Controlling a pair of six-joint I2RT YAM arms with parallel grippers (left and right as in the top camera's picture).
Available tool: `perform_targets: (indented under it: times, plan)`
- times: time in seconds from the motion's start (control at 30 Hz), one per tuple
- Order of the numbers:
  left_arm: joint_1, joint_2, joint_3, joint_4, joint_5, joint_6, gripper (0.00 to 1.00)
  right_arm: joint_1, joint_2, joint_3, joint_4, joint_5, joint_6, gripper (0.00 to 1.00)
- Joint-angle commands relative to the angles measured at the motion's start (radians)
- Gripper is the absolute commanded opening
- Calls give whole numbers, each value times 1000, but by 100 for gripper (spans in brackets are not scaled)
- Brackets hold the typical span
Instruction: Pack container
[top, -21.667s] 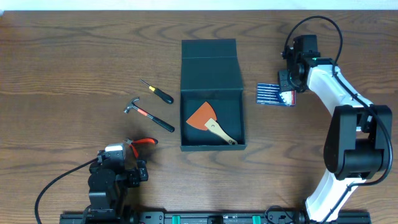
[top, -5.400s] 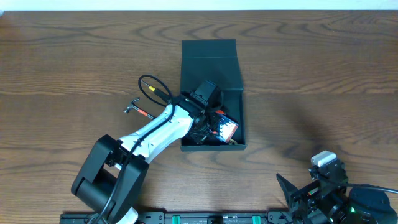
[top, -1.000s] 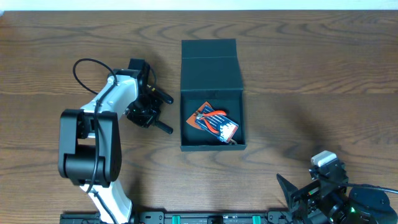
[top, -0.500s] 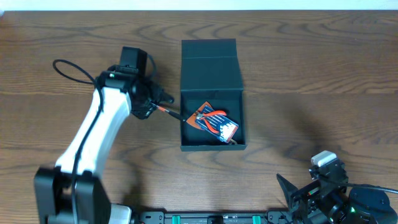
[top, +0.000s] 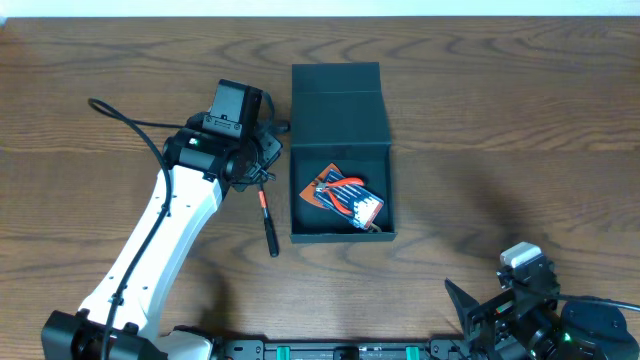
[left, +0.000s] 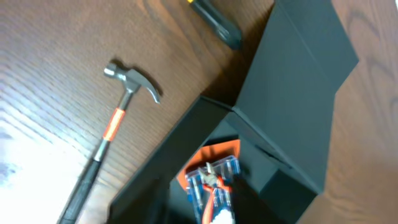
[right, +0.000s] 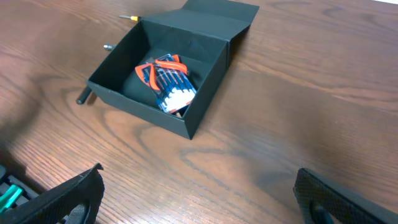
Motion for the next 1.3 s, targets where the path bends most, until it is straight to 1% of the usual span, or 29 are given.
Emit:
perform_targets:
  times: [0.0,0.07,0.1,0.13,0.2,0.27,0.33,0.5,0.7,0.83,0.9,0.97,1.27]
  plan:
    - [19,29,6,-27,-37,-6,53,-8,-3,0,0,0,13,99]
    - [32,53,6,-65,-37,-1,71,-8,-3,0,0,0,13,99]
    - [39,69,6,-82,-36,9,75,-8,-3,0,0,0,13,99]
    - [43,90,6,-95,-33,41,76,-8,-3,0,0,0,13,99]
    - [45,136,5,-101,-23,135,76,-8,-3,0,0,0,13,99]
    - [45,181,5,-105,-21,201,76,-8,-3,0,0,0,13,99]
    - [45,229,5,-113,-21,230,76,-8,-3,0,0,0,13,99]
    - [45,333,-3,-132,12,230,76,-8,-3,0,0,0,13,99]
    - [47,387,-34,-131,19,230,75,-8,-3,0,0,0,13,99]
    - [49,425,-34,-122,21,242,67,-8,-3,0,0,0,13,99]
    - [49,438,-34,-107,28,265,65,-8,-3,0,0,0,13,99]
    - [49,451,-34,-86,39,295,65,-8,-3,0,0,0,13,99]
    - [51,499,-34,-60,42,310,65,-8,-3,0,0,0,13,99]
